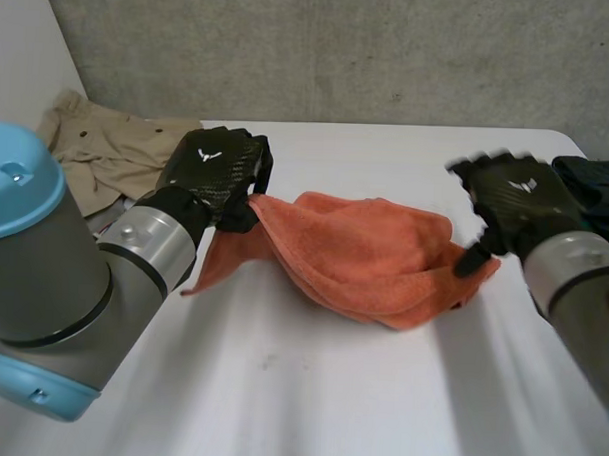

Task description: Fold the laundry.

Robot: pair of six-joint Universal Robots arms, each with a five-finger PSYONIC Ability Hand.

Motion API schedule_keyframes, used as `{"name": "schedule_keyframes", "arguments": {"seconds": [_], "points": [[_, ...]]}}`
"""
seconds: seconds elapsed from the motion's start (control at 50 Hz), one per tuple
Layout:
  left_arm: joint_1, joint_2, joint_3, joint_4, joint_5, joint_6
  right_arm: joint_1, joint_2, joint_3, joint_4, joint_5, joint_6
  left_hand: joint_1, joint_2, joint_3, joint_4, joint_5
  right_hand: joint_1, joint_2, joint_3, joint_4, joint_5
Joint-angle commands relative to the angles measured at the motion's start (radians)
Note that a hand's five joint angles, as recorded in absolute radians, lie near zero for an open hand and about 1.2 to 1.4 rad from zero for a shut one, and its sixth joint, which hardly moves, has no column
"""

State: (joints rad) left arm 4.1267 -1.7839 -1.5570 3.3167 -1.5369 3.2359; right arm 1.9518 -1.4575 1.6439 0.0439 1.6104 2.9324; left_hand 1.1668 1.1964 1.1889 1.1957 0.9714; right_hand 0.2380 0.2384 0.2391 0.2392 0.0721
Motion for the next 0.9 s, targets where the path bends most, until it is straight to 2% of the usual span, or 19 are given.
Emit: {"name": "schedule_keyframes", "arguments": {"seconds": [0.02, 0.06, 0.12, 0.18, 0.32, 0.44, 0.58, 0.74, 0.8, 0.82, 0.9], "points": [[-0.002, 0.011, -0.017, 0.004, 0.000, -0.004, -0.114, 0.006, 0.066, 0.252, -0.064, -0.001, 0.229, 0.200, 0.207, 0.201, 0.250, 0.208, 0.208, 0.207, 0.207, 0.199], [-0.005, 0.015, -0.017, 0.004, 0.000, -0.004, -0.143, 0.009, 0.111, 0.222, -0.122, -0.002, 0.229, 0.200, 0.207, 0.201, 0.250, 0.301, 0.301, 0.300, 0.300, 0.293], [-0.005, 0.020, -0.020, 0.004, 0.000, -0.004, -0.168, 0.025, 0.149, 0.159, -0.176, -0.001, 0.229, 0.200, 0.207, 0.201, 0.250, 0.323, 0.322, 0.322, 0.321, 0.314], [-0.006, 0.024, -0.020, 0.004, 0.000, -0.004, -0.169, 0.101, 0.165, 0.065, -0.230, 0.020, 0.229, 0.200, 0.207, 0.201, 0.250, 0.323, 0.322, 0.322, 0.321, 0.314], [-0.008, 0.026, -0.011, 0.004, 0.000, -0.004, -0.143, 0.261, 0.087, -0.019, -0.214, 0.068, 0.229, 0.200, 0.207, 0.201, 0.250, 0.320, 0.319, 0.319, 0.318, 0.311], [-0.006, 0.026, -0.011, 0.004, 0.000, -0.004, -0.070, 0.397, -0.027, -0.058, -0.181, 0.109, 0.229, 0.200, 0.207, 0.201, 0.250, 0.284, 0.284, 0.283, 0.283, 0.276], [0.001, 0.023, -0.012, 0.006, -0.002, -0.005, -0.022, 0.466, -0.111, -0.110, -0.133, 0.108, 0.229, 0.200, 0.207, 0.201, 0.250, 0.325, 0.325, 0.324, 0.324, 0.317], [0.006, 0.018, -0.017, 0.020, -0.002, -0.005, 0.022, 0.569, -0.225, -0.111, -0.110, 0.103, 0.229, 0.200, 0.207, 0.201, 0.250, 0.531, 0.530, 0.530, 0.529, 0.522], [0.020, 0.018, -0.017, 0.027, -0.002, -0.005, 0.024, 0.602, -0.256, -0.108, -0.080, 0.100, 0.229, 0.200, 0.207, 0.201, 0.250, 0.943, 0.943, 0.942, 0.942, 0.935], [0.023, 0.018, -0.017, 0.027, -0.002, -0.005, 0.024, 0.603, -0.262, -0.108, -0.069, 0.099, 0.229, 0.200, 0.207, 0.201, 0.250, 1.148, 1.148, 1.147, 1.147, 1.140], [0.041, 0.024, -0.008, 0.026, -0.003, -0.004, 0.021, 0.573, -0.271, -0.110, -0.006, 0.097, 0.229, 0.200, 0.207, 0.201, 0.250, 1.158, 1.158, 1.157, 1.157, 1.150]]}}
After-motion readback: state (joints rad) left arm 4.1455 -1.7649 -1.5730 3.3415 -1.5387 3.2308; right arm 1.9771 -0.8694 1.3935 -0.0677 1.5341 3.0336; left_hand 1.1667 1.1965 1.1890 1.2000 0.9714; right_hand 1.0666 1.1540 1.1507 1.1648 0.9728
